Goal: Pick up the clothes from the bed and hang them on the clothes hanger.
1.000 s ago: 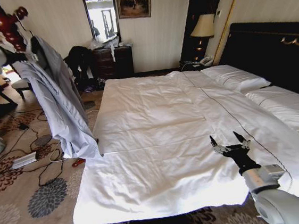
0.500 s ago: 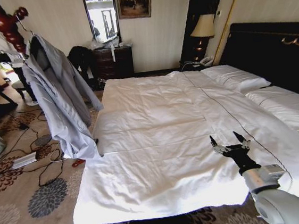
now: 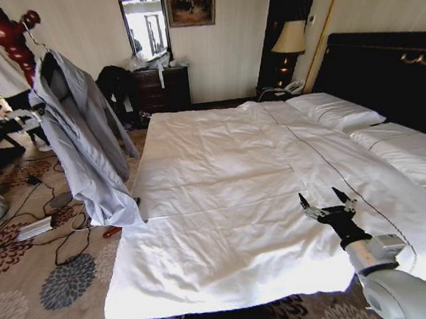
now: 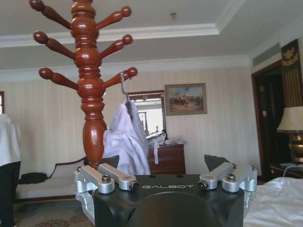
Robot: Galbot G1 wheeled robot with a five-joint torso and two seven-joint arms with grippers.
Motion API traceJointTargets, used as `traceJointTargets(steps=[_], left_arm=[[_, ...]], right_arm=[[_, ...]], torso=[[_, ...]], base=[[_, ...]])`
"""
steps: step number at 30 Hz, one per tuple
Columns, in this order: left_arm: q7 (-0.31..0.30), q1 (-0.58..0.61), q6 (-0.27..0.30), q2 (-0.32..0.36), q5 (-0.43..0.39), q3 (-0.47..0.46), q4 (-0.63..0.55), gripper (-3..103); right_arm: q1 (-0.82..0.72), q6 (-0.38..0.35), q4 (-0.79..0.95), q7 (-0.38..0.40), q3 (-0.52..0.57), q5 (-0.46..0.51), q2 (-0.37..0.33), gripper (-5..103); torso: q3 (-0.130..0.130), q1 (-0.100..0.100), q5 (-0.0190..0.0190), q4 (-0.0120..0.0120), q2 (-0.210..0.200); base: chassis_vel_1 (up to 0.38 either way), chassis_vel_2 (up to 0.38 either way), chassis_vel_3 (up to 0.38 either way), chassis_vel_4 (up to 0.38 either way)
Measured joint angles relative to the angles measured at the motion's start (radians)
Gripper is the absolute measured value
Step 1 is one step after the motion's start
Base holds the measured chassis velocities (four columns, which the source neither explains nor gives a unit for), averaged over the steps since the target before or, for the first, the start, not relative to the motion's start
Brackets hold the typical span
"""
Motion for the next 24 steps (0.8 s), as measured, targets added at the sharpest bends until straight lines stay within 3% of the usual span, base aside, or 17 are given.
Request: traceJointTargets(steps=[2,3,5,7,8,11,12,16,20,24], left_arm=[[0.033,0.048,-0.028,-0.091,0.077,0.001,-0.051,100],[0.033,0.048,-0.028,-0.091,0.077,0.001,-0.051,100],[0.085,0.102,-0.076,-0.205,0.191,0.014,-0.100,100],[0.134,0.151,-0.124,-0.325,0.295,0.055,-0.144,100],[0.134,0.151,-0.124,-0.325,0.295,0.055,-0.144,100],[0.186,0.179,-0.199,-0.468,0.437,0.145,-0.177,100],[0.186,0.179,-0.199,-0.468,0.437,0.145,-0.177,100],[0.228,0.188,-0.306,-0.619,0.578,0.239,-0.199,100],[0.248,0.199,-0.348,-0.694,0.637,0.295,-0.214,100],[0.280,0.225,-0.427,-0.786,0.807,0.420,-0.196,100]], right_arm=[[0.000,0.000,0.000,0.000,0.000,0.000,0.000,100],[0.000,0.000,0.000,0.000,0.000,0.000,0.000,100],[0.000,0.000,0.000,0.000,0.000,0.000,0.000,100],[0.000,0.000,0.000,0.000,0.000,0.000,0.000,100],[0.000,0.000,0.000,0.000,0.000,0.000,0.000,100],[0.000,0.000,0.000,0.000,0.000,0.000,0.000,100],[0.000,0.000,0.000,0.000,0.000,0.000,0.000,100],[0.000,0.000,0.000,0.000,0.000,0.000,0.000,100],[0.000,0.000,0.000,0.000,0.000,0.000,0.000,100],[0.000,0.000,0.000,0.000,0.000,0.000,0.000,100]], torso=[[0.000,0.000,-0.0002,0.0003,0.000],[0.000,0.000,-0.0002,0.0003,0.000],[0.000,0.000,-0.0002,0.0005,0.000],[0.000,0.000,-0.0001,0.0005,0.000],[0.000,0.000,-0.0001,0.0005,0.000],[0.000,0.000,0.0000,0.0003,0.000],[0.000,0.000,0.0000,0.0003,0.000],[0.000,0.000,-0.0001,0.0002,0.000],[0.000,0.000,0.0001,0.0003,0.000],[0.000,0.000,0.0001,0.0003,0.000]], base=[[0.000,0.000,0.000,0.000],[0.000,0.000,0.000,0.000],[0.000,0.000,0.000,0.000],[0.000,0.000,0.000,0.000],[0.000,0.000,0.000,0.000],[0.000,0.000,0.000,0.000],[0.000,0.000,0.000,0.000],[0.000,0.000,0.000,0.000],[0.000,0.000,0.000,0.000],[0.000,0.000,0.000,0.000]])
